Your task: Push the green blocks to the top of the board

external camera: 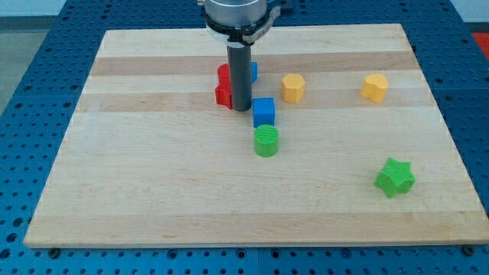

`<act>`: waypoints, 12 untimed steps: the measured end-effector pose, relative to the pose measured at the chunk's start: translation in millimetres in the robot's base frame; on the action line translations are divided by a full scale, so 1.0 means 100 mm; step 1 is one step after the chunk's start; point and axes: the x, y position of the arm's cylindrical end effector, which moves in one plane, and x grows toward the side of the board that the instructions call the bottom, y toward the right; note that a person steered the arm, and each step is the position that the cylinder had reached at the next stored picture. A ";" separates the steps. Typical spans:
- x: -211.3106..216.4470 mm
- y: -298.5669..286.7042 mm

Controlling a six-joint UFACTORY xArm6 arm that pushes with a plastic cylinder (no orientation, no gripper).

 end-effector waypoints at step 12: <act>2.09 1.52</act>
